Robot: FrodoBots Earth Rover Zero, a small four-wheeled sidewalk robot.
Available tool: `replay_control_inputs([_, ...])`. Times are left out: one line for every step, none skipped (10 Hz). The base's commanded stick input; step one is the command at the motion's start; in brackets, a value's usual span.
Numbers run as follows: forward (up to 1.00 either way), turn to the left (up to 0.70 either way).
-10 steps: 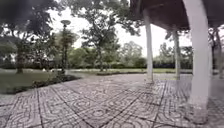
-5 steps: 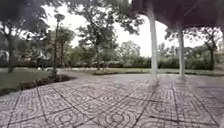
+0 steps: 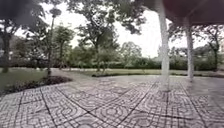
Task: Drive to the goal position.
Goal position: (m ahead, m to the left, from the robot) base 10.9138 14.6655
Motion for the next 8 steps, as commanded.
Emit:
replay_control_inputs([1.0, 0.0])
replay_control_inputs([1.0, 0.03])
replay_control_inputs([1.0, 0.27])
replay_control_inputs([1.0, 0.27])
replay_control_inputs([1.0, 0.27])
replay_control_inputs([1.0, 0.27])
replay_control_inputs([1.0, 0.27])
replay_control_inputs([1.0, 0.27])
